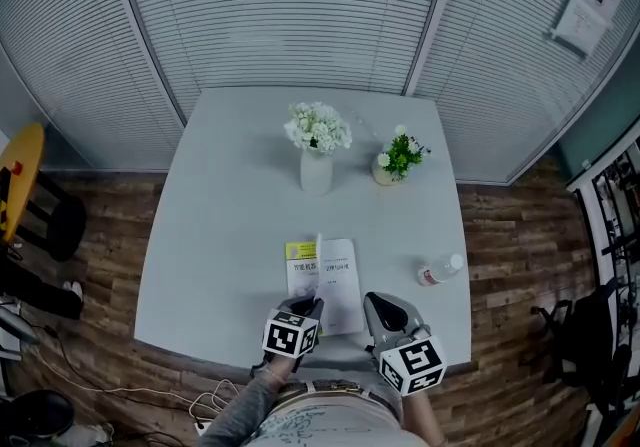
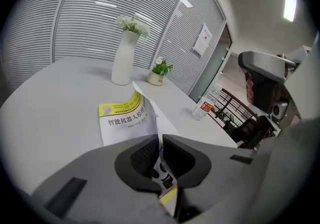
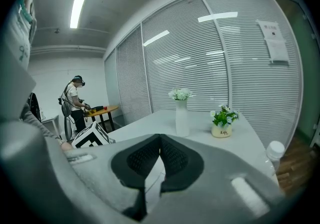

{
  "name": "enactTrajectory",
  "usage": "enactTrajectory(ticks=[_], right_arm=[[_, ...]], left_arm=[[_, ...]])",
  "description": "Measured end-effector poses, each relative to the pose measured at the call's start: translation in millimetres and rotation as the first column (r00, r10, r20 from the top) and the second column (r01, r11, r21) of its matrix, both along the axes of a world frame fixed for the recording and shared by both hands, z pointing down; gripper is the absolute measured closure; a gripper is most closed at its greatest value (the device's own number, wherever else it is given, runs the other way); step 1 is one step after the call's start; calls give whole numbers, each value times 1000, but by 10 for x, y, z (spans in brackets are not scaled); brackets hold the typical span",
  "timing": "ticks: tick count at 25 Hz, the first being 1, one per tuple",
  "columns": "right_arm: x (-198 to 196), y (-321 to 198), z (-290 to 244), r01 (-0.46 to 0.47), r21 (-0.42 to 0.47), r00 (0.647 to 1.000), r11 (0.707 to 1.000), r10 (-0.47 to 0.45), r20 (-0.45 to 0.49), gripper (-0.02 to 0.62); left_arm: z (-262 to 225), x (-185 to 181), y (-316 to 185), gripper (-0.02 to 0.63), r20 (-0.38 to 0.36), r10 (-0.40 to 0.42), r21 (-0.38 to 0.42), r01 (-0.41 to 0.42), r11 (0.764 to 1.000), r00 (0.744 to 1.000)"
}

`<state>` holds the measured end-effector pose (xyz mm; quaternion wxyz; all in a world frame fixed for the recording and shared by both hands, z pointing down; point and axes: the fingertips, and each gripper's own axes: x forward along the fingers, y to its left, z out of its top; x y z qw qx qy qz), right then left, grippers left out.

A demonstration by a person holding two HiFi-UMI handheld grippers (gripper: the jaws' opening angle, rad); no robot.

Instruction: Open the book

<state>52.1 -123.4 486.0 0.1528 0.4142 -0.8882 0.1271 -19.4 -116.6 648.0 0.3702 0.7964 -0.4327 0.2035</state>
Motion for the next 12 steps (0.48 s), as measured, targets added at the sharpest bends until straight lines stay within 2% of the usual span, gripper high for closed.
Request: enactTrajectory(ticks=[12], right_arm=[[-220, 98, 85, -26, -21, 999, 999, 25, -26, 594]], left_arm=[[91, -370, 73, 588, -32, -34, -34, 32, 999, 999]])
